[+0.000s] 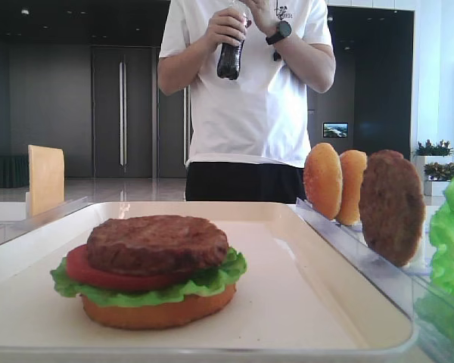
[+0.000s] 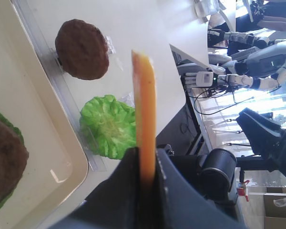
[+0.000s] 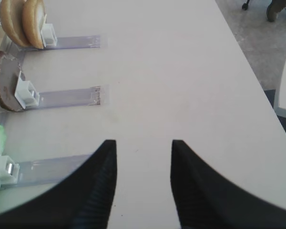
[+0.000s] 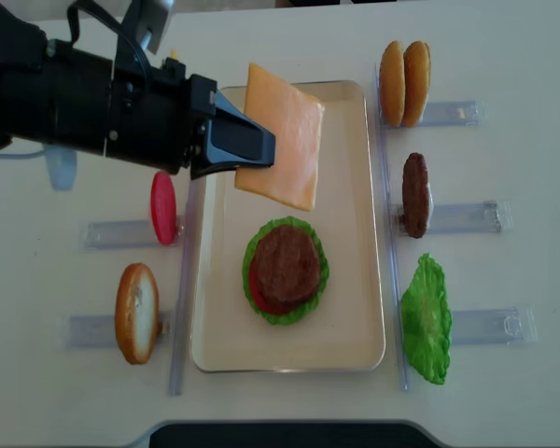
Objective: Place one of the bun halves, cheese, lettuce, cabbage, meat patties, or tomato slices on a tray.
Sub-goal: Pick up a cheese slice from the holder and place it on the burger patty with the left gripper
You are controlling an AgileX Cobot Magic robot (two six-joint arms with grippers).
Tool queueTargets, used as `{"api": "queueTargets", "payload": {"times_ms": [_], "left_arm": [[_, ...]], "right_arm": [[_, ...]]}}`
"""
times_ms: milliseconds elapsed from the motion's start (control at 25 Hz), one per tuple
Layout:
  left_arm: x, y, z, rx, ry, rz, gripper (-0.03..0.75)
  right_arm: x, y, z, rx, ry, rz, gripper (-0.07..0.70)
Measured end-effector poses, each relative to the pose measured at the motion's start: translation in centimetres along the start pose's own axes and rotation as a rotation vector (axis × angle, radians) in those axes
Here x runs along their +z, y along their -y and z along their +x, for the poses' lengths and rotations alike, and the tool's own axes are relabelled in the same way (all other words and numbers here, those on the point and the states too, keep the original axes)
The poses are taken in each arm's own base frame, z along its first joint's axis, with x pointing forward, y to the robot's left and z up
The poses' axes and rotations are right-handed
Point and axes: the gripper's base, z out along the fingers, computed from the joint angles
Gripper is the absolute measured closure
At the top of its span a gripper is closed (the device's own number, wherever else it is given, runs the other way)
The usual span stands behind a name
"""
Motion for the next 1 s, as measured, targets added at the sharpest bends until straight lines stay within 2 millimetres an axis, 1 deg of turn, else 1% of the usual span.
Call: {"api": "queueTargets", "payload": {"times_ms": [360, 720, 880, 1000], "left_arm": [[1.0, -1.5, 2.0, -0.013, -0.004, 0.059, 0.683], [1.8, -3.6, 4.2, -0.033, -0.023, 0.017, 0.683], [2.6, -4.8, 4.7, -0.053, -0.046, 0.008, 0.683], [3.4, -5.8, 4.6, -0.073, -0.05, 0.01, 0.683]], "right_arm": [[0.0, 0.0, 0.0, 0.0, 0.0, 0.0, 0.338], [0.0, 0.0, 0.0, -0.01, 0.0, -0.016, 0.338], [0.0, 0.0, 0.0, -0.01, 0.0, -0.016, 0.338], [0.0, 0.0, 0.0, -0.01, 0.0, -0.016, 0.338]]}}
